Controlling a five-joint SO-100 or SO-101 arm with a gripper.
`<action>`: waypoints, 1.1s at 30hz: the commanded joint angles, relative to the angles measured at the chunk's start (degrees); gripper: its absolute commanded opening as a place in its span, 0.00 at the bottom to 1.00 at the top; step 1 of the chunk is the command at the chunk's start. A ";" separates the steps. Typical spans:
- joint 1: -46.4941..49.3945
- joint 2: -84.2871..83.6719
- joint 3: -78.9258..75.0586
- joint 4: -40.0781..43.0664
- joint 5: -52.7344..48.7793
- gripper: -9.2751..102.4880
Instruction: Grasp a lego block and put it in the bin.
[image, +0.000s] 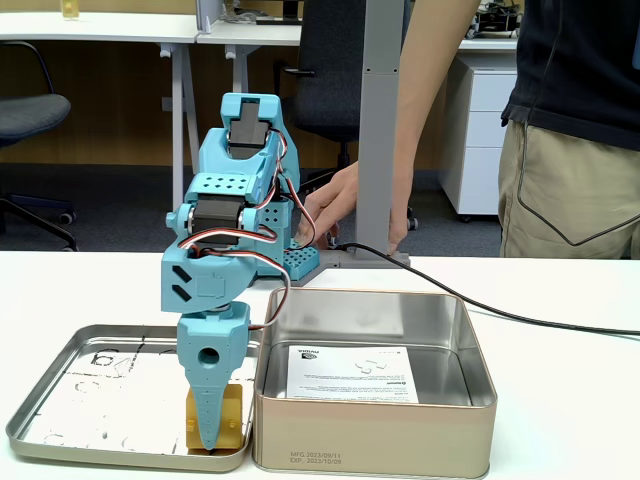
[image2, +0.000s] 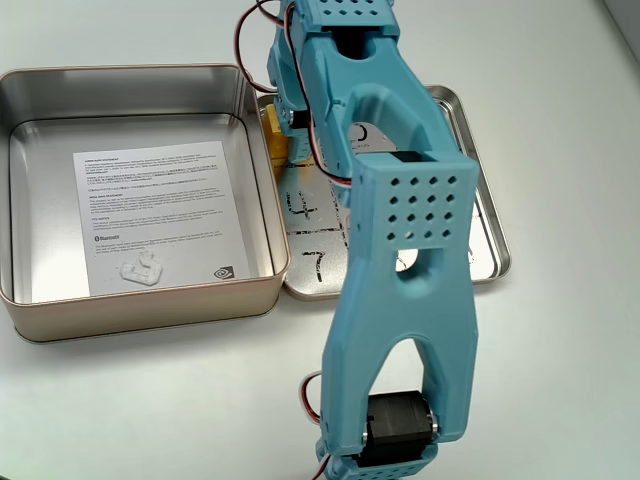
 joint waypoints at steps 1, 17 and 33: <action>0.35 3.08 -0.70 1.58 0.62 0.08; 2.29 20.48 -0.88 8.44 1.23 0.08; -24.43 33.22 -0.97 16.44 0.00 0.08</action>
